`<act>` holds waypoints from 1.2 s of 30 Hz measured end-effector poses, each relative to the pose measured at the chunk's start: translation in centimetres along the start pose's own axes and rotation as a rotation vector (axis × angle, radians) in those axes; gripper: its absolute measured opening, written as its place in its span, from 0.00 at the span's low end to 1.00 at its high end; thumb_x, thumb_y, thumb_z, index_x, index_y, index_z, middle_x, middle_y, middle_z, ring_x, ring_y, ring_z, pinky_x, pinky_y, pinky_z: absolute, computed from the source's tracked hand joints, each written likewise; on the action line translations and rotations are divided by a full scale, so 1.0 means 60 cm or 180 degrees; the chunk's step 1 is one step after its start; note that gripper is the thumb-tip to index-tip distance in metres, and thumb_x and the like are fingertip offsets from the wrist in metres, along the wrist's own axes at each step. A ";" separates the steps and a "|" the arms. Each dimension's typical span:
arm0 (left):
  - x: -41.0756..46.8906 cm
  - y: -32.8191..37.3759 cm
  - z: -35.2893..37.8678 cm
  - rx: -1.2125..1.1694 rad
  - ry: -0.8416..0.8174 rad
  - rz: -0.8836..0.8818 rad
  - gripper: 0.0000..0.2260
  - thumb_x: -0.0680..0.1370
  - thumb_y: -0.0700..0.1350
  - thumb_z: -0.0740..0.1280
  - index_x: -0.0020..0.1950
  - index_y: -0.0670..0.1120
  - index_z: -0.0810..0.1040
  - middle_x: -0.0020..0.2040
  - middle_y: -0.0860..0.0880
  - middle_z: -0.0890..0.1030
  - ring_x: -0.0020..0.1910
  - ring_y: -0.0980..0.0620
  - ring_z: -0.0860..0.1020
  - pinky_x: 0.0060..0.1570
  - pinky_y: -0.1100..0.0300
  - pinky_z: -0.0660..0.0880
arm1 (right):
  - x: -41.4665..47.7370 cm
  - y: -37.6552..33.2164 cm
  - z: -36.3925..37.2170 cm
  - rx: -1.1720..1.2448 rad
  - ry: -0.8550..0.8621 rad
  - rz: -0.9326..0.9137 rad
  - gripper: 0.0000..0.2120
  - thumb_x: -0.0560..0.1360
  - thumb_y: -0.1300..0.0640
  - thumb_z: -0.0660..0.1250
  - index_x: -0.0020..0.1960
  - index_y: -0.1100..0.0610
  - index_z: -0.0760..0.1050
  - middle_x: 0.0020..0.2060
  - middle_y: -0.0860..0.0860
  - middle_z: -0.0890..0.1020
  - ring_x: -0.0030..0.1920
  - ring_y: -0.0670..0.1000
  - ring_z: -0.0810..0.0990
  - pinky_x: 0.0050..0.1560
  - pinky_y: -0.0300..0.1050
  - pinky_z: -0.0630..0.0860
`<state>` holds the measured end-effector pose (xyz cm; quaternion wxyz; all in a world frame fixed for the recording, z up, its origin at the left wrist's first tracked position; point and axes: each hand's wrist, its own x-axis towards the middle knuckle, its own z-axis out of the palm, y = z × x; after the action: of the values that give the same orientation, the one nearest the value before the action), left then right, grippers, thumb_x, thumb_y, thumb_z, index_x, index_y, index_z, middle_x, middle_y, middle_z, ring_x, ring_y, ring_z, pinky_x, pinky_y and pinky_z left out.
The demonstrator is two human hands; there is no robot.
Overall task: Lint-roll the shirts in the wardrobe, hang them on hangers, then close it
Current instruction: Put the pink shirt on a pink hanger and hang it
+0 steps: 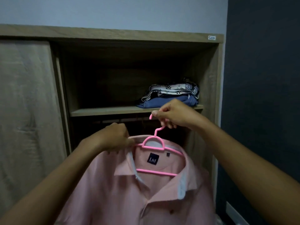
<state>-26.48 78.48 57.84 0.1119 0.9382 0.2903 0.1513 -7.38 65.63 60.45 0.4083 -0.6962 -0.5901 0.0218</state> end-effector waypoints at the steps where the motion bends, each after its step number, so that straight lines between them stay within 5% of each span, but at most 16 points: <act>1: -0.004 -0.001 0.001 0.0164 -0.0105 -0.0078 0.15 0.77 0.52 0.67 0.39 0.43 0.83 0.35 0.44 0.82 0.30 0.44 0.82 0.25 0.58 0.79 | 0.000 -0.001 0.001 0.0049 0.0113 -0.0020 0.15 0.79 0.47 0.68 0.40 0.57 0.83 0.26 0.50 0.80 0.23 0.47 0.73 0.24 0.38 0.68; 4: -0.012 -0.001 0.004 0.0218 -0.0293 -0.0155 0.15 0.79 0.49 0.64 0.39 0.40 0.80 0.38 0.41 0.82 0.33 0.39 0.83 0.29 0.50 0.82 | 0.001 -0.009 -0.003 0.0057 0.0563 -0.0235 0.15 0.78 0.47 0.68 0.37 0.54 0.82 0.25 0.49 0.78 0.22 0.47 0.73 0.26 0.39 0.70; 8: -0.024 0.004 0.005 0.0215 -0.0758 -0.0320 0.14 0.81 0.47 0.61 0.48 0.37 0.79 0.38 0.42 0.83 0.35 0.42 0.85 0.32 0.46 0.83 | 0.003 -0.008 0.012 -0.0343 0.0486 -0.0294 0.18 0.79 0.46 0.68 0.32 0.50 0.78 0.26 0.50 0.80 0.21 0.44 0.72 0.26 0.39 0.70; 13: -0.034 -0.001 0.016 0.0205 -0.0974 -0.0333 0.19 0.83 0.52 0.58 0.50 0.40 0.81 0.40 0.44 0.86 0.32 0.50 0.83 0.26 0.55 0.79 | 0.001 0.004 0.019 -0.0247 0.0330 -0.0268 0.14 0.78 0.47 0.69 0.36 0.48 0.82 0.27 0.51 0.81 0.21 0.43 0.71 0.26 0.40 0.69; 16: -0.024 -0.008 0.024 0.0484 0.0051 0.0147 0.29 0.78 0.68 0.56 0.35 0.46 0.81 0.32 0.49 0.81 0.33 0.51 0.80 0.31 0.57 0.76 | -0.003 0.008 0.017 -0.0219 0.0552 -0.0418 0.15 0.78 0.47 0.69 0.39 0.55 0.83 0.27 0.51 0.80 0.21 0.41 0.71 0.27 0.39 0.68; 18: 0.003 -0.020 0.036 0.0584 0.0822 0.0589 0.32 0.74 0.74 0.52 0.34 0.49 0.79 0.33 0.51 0.79 0.36 0.52 0.77 0.38 0.54 0.75 | -0.007 0.003 0.014 -0.0240 0.0690 -0.0534 0.16 0.78 0.47 0.68 0.39 0.56 0.83 0.27 0.51 0.81 0.20 0.41 0.71 0.26 0.37 0.68; 20: 0.027 -0.029 0.057 0.0280 0.0750 0.0812 0.31 0.74 0.74 0.52 0.41 0.51 0.80 0.38 0.52 0.79 0.40 0.53 0.77 0.42 0.52 0.76 | -0.011 -0.001 0.014 -0.0244 0.0799 -0.0676 0.14 0.79 0.48 0.68 0.40 0.56 0.84 0.27 0.51 0.81 0.20 0.42 0.73 0.25 0.36 0.69; 23: 0.052 -0.037 0.099 -0.0294 0.0543 0.0970 0.30 0.75 0.71 0.58 0.31 0.46 0.74 0.27 0.52 0.73 0.28 0.56 0.72 0.31 0.56 0.68 | -0.015 0.006 0.008 -0.0116 0.0848 -0.0733 0.12 0.79 0.49 0.68 0.42 0.54 0.84 0.28 0.52 0.82 0.21 0.43 0.74 0.25 0.36 0.70; 28: 0.069 -0.049 0.114 -0.0849 0.0726 0.0367 0.33 0.66 0.75 0.67 0.25 0.45 0.70 0.22 0.51 0.69 0.24 0.53 0.67 0.30 0.56 0.62 | -0.039 0.071 -0.006 -0.0187 0.0400 -0.0309 0.14 0.80 0.48 0.66 0.49 0.56 0.84 0.38 0.51 0.86 0.32 0.54 0.82 0.30 0.37 0.73; 32: 0.080 -0.063 0.104 -0.1366 0.0632 0.0060 0.28 0.67 0.71 0.71 0.27 0.46 0.76 0.24 0.51 0.72 0.26 0.53 0.69 0.31 0.58 0.64 | -0.075 0.154 0.023 -0.0524 -0.0091 0.0039 0.23 0.76 0.38 0.67 0.41 0.59 0.82 0.31 0.52 0.76 0.32 0.47 0.70 0.34 0.47 0.66; 36: 0.084 -0.051 0.112 -0.1505 0.0117 -0.0051 0.33 0.65 0.78 0.65 0.26 0.47 0.75 0.26 0.51 0.74 0.27 0.52 0.70 0.33 0.58 0.65 | -0.081 0.173 0.018 -0.0625 -0.0234 0.0197 0.25 0.76 0.39 0.69 0.39 0.62 0.79 0.32 0.56 0.78 0.32 0.46 0.71 0.33 0.46 0.66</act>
<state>-21.74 83.03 51.79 0.3244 0.8807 0.2562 0.2312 -1.07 62.48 51.37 0.3152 -0.7495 -0.5822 0.0020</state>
